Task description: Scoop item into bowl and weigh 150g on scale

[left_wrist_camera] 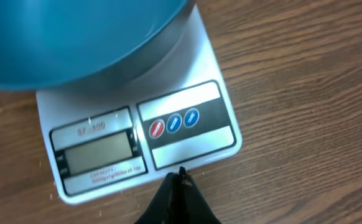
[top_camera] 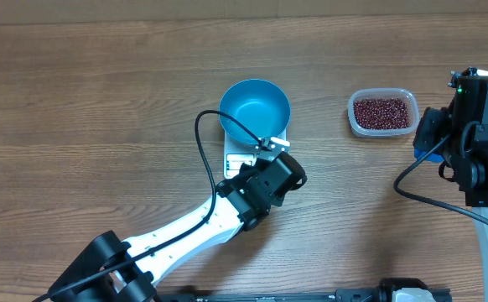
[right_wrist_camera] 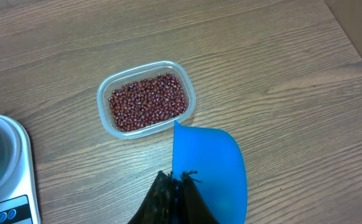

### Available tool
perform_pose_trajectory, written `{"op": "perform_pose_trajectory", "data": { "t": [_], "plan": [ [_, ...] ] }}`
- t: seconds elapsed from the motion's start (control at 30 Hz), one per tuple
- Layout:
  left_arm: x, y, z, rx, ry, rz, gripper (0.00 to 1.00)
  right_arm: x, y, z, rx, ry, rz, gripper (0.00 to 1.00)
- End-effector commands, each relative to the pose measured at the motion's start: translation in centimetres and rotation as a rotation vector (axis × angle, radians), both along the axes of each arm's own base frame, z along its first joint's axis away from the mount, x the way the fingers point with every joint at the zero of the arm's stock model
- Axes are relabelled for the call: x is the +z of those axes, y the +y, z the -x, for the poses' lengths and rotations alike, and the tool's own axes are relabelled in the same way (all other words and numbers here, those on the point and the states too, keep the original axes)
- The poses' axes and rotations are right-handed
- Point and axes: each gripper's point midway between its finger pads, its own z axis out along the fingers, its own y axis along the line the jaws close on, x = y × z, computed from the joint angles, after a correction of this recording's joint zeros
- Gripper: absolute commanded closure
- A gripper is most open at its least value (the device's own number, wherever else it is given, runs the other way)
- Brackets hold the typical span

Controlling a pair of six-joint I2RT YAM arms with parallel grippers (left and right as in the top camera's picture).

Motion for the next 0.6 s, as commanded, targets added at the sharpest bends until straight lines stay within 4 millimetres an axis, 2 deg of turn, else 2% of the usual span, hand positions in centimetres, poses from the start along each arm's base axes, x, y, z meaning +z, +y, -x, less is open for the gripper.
{"op": "perform_pose_trajectory", "data": {
  "t": [0.0,0.2,0.4,0.57],
  "plan": [
    [-0.9,0.2,-0.4,-0.129,-0.038,-0.126,0.96,1.3,0.0,-0.1,0.0,-0.041,-0.002,0.96],
    [-2.7,-0.1,0.1,-0.301,-0.019,-0.245,0.96,1.3,0.1,-0.1,0.005,-0.041,-0.007,0.96],
    [-3.2,0.4,-0.6,-0.281,0.0,-0.226,0.96,1.3,0.1,-0.1,0.005,-0.04,-0.008,0.96],
    [-3.0,1.0,-1.9,-0.213,-0.007,-0.169,0.96,1.3,0.1,-0.1,0.005,-0.04,-0.008,0.96]
  ]
}}
